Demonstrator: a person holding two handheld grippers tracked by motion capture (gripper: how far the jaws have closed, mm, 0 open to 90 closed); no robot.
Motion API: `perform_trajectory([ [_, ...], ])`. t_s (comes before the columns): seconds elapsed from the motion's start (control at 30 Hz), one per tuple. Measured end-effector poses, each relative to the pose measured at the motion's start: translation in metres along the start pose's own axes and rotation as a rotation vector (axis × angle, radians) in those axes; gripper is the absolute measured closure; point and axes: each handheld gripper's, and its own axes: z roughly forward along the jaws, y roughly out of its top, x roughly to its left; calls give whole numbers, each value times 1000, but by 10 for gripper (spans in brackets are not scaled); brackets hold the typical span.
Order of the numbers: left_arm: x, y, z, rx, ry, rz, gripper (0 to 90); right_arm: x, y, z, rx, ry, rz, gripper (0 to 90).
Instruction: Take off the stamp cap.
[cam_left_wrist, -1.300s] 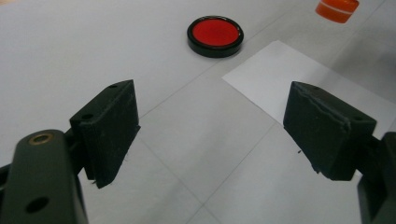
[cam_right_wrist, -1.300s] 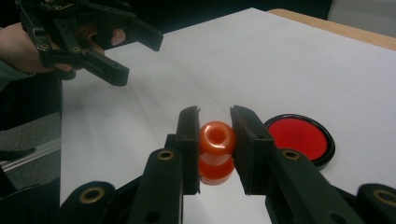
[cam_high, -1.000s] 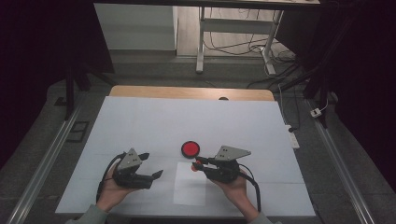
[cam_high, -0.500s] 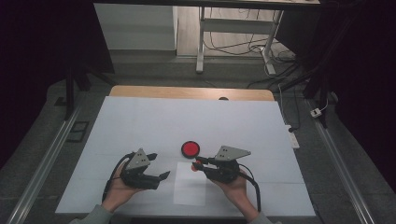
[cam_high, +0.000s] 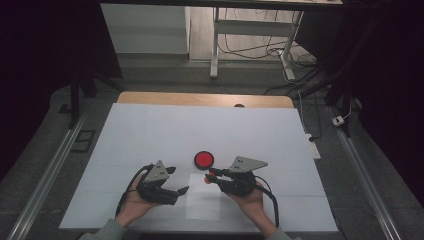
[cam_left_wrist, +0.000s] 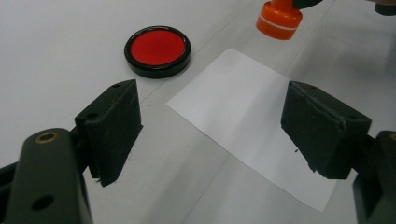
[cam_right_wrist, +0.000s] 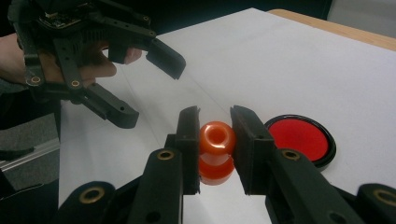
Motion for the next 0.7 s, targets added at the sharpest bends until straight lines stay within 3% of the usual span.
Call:
perform_trajectory([
  [0.7,-13,12,19,13,-35,33,208,1,0,0,-2,3,-2,721],
])
